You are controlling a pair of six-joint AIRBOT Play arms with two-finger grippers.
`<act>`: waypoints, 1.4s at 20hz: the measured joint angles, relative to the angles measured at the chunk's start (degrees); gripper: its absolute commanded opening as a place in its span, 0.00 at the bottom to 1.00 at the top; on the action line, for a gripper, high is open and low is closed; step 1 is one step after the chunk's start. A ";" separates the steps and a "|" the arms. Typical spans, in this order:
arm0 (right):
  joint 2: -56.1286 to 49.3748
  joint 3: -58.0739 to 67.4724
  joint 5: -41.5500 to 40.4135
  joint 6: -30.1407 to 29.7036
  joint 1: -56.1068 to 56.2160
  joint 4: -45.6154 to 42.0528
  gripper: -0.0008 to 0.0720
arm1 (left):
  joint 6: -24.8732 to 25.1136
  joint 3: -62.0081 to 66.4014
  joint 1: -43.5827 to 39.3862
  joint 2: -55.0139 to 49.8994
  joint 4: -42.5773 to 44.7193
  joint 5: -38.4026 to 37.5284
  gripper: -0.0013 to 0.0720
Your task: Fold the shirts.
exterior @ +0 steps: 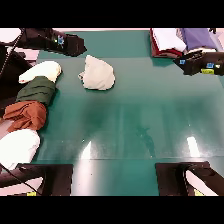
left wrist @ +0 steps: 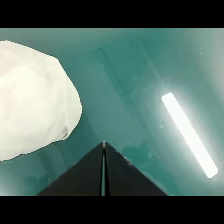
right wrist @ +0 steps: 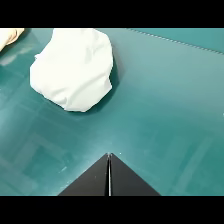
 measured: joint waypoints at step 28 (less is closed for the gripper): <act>0.00 0.04 0.00 0.02 0.04 2.67 0.03 | -1.20 -0.02 3.19 -21.27 15.26 12.98 0.79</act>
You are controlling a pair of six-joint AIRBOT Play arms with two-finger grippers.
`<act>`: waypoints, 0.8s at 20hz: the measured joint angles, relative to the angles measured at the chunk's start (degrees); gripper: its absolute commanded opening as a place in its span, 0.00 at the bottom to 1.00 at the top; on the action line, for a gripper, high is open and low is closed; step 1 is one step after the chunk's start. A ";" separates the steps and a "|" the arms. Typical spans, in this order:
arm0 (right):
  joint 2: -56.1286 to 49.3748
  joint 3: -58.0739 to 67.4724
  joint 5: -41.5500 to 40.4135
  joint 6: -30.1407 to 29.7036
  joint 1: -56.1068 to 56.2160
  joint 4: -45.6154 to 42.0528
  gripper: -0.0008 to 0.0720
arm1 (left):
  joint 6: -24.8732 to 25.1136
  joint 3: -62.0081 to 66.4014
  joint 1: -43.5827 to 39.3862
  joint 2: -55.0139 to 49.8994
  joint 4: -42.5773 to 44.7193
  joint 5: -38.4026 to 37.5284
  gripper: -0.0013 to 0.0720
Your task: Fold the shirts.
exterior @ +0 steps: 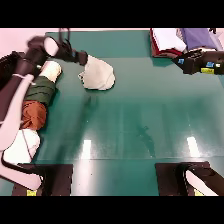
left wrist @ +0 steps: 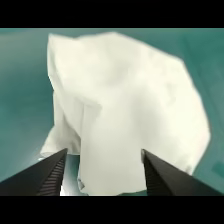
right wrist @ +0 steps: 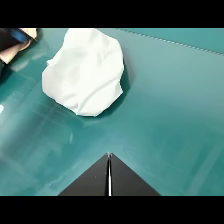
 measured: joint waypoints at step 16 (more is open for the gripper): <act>0.15 0.63 -0.24 0.04 0.00 2.89 0.03 | -0.28 17.07 0.42 -2.19 -6.88 -5.14 0.05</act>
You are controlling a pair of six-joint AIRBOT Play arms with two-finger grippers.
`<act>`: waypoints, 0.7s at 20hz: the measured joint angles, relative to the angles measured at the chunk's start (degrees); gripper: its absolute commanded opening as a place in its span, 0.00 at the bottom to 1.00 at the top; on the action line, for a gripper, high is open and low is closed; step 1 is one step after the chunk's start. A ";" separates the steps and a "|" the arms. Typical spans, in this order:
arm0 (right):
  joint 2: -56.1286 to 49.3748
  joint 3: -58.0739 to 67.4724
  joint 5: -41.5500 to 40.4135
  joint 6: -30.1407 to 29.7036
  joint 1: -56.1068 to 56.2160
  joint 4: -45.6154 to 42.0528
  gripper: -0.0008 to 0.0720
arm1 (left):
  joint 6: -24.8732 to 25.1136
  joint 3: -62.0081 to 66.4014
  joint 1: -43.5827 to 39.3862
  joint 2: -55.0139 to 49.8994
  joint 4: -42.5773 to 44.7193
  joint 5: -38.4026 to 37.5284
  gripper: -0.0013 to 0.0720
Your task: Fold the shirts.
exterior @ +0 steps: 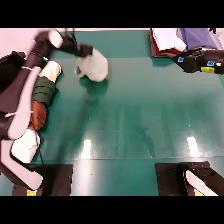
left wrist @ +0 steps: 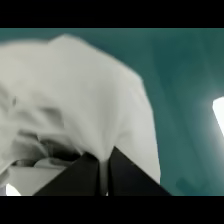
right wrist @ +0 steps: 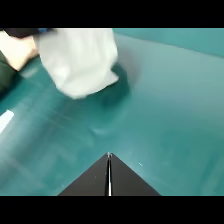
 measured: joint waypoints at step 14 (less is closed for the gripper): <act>-0.09 17.88 -0.15 -0.02 0.37 1.79 0.03 | 6.60 -9.88 -19.30 24.63 -2.19 -7.15 0.80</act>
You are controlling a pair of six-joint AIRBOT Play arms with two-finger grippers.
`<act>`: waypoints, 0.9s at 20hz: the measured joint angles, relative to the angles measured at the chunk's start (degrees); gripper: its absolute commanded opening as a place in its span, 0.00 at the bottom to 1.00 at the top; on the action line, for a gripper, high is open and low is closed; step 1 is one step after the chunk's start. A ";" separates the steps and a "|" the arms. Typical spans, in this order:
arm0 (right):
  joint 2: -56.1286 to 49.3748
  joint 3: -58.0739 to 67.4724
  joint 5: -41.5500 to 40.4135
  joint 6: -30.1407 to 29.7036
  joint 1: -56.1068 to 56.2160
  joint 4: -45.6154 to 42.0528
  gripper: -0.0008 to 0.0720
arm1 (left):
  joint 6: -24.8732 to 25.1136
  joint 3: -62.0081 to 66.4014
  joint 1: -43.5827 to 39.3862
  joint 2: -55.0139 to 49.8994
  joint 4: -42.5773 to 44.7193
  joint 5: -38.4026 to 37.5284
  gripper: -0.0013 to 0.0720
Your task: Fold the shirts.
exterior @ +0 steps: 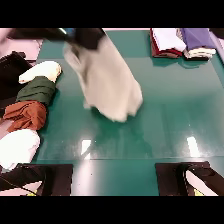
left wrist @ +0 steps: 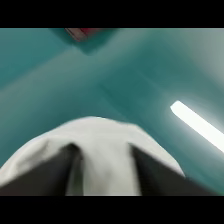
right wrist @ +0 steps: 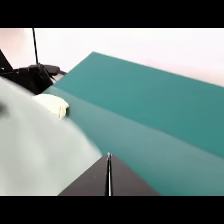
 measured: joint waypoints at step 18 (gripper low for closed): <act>-0.04 2.03 1.66 0.00 0.04 0.15 0.03 | -6.21 -40.19 25.51 -1.77 -5.64 -0.42 0.80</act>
